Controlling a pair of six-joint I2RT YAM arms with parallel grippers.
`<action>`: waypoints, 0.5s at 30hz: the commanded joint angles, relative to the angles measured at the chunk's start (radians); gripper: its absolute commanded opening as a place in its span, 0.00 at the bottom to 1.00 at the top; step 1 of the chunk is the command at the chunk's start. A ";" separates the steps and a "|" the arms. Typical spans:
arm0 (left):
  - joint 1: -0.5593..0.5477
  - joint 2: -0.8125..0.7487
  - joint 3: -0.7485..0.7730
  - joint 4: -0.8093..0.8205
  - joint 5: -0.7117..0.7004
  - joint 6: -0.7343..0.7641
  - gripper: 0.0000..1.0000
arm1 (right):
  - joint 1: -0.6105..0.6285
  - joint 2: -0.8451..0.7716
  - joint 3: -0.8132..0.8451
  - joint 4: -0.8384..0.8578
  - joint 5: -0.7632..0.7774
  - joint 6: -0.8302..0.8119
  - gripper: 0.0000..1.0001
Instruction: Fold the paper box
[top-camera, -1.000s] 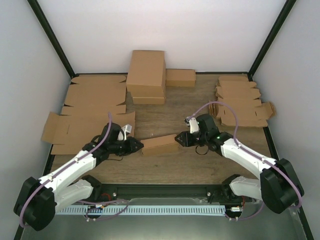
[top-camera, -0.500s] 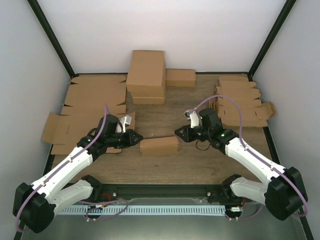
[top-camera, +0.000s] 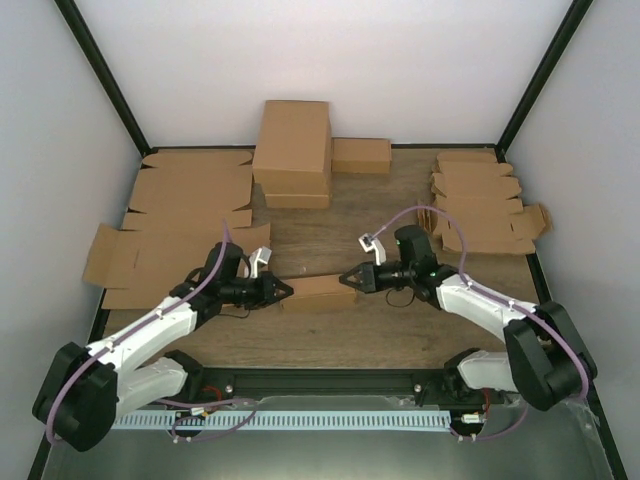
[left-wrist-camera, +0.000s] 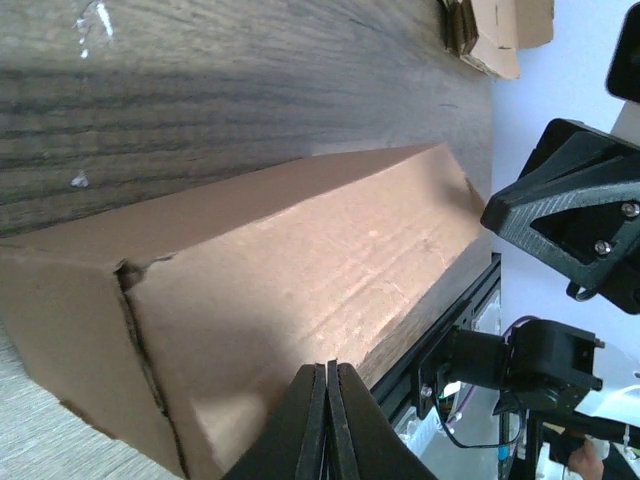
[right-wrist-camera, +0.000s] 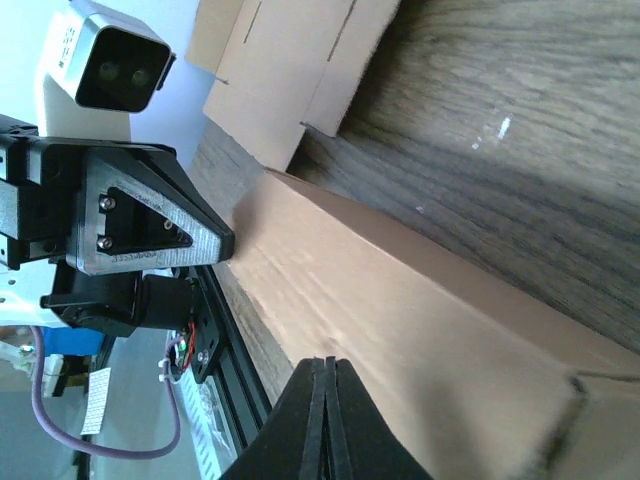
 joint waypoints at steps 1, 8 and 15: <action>0.020 0.012 -0.060 0.081 0.005 0.016 0.04 | -0.065 0.057 -0.065 0.157 -0.140 0.022 0.01; 0.025 0.045 -0.161 0.199 0.021 -0.006 0.04 | -0.085 0.166 -0.129 0.260 -0.173 0.021 0.01; 0.033 0.008 -0.061 0.085 0.012 0.040 0.04 | -0.089 0.112 -0.085 0.212 -0.172 0.012 0.01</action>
